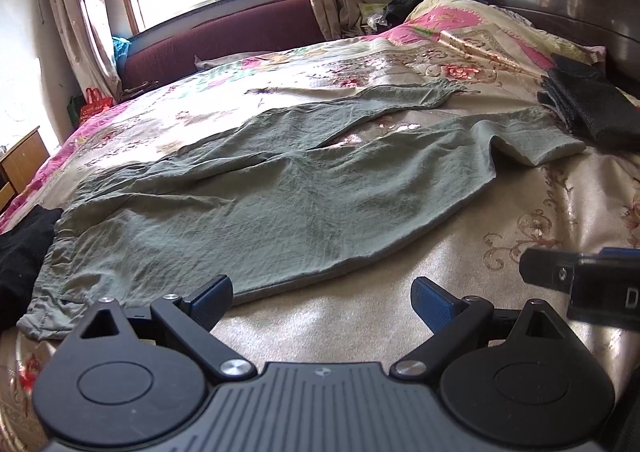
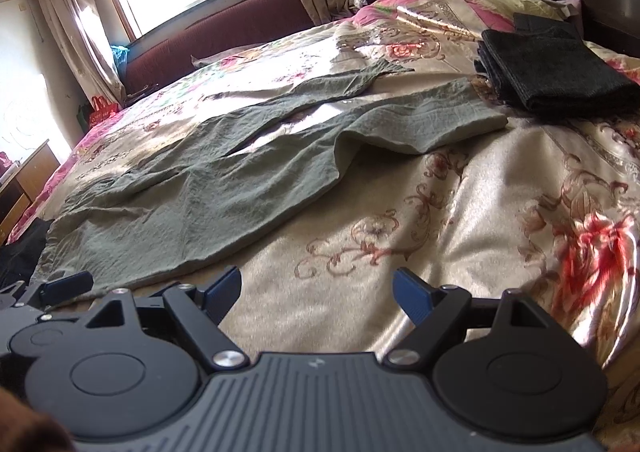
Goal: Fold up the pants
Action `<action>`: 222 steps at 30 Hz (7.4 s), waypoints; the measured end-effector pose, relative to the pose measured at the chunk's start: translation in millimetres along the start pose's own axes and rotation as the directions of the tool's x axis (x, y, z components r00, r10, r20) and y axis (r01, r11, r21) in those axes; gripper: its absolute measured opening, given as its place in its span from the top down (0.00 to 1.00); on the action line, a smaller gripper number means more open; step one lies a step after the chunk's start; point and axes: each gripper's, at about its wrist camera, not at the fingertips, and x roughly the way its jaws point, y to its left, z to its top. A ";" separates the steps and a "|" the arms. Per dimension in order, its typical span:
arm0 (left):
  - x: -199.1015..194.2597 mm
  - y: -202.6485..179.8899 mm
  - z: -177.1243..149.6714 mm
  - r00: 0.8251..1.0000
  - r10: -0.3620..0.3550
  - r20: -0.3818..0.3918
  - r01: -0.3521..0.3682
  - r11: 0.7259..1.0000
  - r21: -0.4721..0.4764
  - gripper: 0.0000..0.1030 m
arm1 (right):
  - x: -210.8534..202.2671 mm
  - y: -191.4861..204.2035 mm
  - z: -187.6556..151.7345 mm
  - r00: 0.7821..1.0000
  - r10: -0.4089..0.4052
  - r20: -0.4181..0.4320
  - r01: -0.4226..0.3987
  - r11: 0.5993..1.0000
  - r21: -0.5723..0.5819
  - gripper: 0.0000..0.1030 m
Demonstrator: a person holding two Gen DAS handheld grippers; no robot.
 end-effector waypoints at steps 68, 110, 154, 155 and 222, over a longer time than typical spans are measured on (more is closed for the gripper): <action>4.3 237.4 -72.7 0.982 0.175 -0.074 -0.164 0.977 0.136 0.22 | 80.6 252.3 -62.9 0.870 0.407 -0.278 -0.419 0.314 -0.852 0.62; -78.5 167.5 -19.8 0.995 0.058 0.080 -0.063 0.996 0.062 0.68 | -19.7 -11.0 37.5 0.994 -0.113 0.006 0.110 0.956 -0.272 0.69; 161.6 353.5 111.7 0.982 0.020 -0.188 0.010 0.987 0.159 0.44 | 254.9 219.2 169.4 0.937 -0.021 -0.348 -0.298 0.466 -0.833 0.61; 170.2 362.4 111.4 0.981 0.030 -0.191 0.002 0.986 0.165 0.44 | 266.4 229.8 170.1 0.936 -0.014 -0.350 -0.307 0.448 -0.839 0.60; -10.6 314.6 -44.4 0.938 0.183 -0.296 -0.107 0.961 0.256 0.74 | 108.1 270.2 -21.8 0.710 -0.057 -0.702 -0.612 0.443 -0.655 0.87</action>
